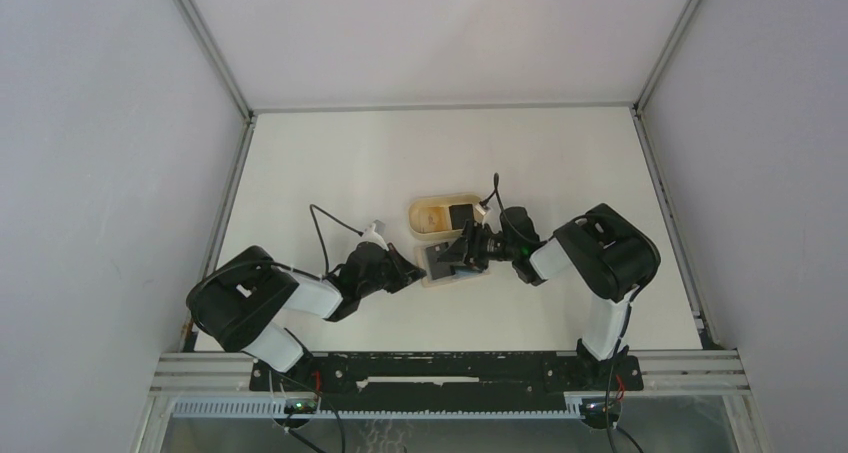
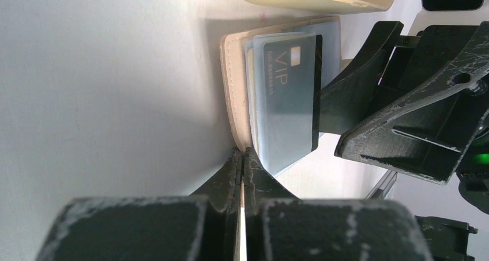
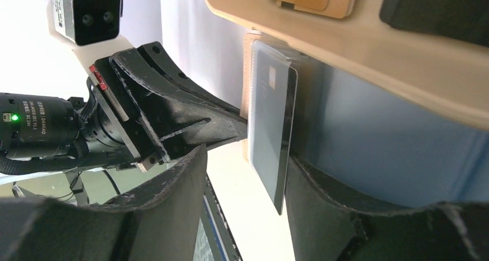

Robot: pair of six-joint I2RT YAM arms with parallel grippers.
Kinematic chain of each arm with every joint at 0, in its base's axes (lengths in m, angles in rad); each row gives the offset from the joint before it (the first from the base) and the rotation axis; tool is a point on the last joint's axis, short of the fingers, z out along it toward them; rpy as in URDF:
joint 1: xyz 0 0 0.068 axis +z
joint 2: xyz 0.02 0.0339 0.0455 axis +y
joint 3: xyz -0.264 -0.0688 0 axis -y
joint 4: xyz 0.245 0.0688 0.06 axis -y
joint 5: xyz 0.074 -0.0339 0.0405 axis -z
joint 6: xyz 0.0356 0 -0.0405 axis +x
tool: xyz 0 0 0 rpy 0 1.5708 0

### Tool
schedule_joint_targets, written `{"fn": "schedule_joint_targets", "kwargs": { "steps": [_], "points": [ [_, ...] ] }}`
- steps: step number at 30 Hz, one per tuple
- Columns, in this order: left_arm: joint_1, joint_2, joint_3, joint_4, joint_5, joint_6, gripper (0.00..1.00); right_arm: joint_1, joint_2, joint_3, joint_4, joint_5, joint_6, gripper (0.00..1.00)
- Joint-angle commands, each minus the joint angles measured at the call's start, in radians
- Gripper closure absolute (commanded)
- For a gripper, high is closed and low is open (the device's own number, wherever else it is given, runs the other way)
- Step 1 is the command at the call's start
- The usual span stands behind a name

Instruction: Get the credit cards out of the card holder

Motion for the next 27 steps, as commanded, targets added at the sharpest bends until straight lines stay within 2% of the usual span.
{"fn": "schedule_joint_targets", "kwargs": {
  "steps": [1, 10, 19, 23, 27],
  "points": [
    [-0.005, 0.031, -0.025, -0.204, -0.006, 0.047, 1.00, -0.023, -0.035, -0.017, 0.029, -0.016, -0.042, 0.41],
    [-0.005, 0.029, -0.027, -0.210, -0.009, 0.050, 1.00, -0.059, -0.034, -0.050, 0.033, -0.027, -0.061, 0.42],
    [-0.006, 0.033, -0.025, -0.211, -0.009, 0.050, 1.00, -0.082, -0.033, -0.063, 0.070, -0.056, -0.045, 0.56],
    [-0.006, 0.035, -0.025, -0.212, -0.007, 0.050, 1.00, -0.081, -0.026, -0.063, 0.081, -0.058, -0.040, 0.50],
    [-0.005, 0.036, -0.024, -0.212, -0.007, 0.050, 1.00, -0.069, -0.012, -0.062, 0.096, -0.049, -0.028, 0.50]
  ]
}}
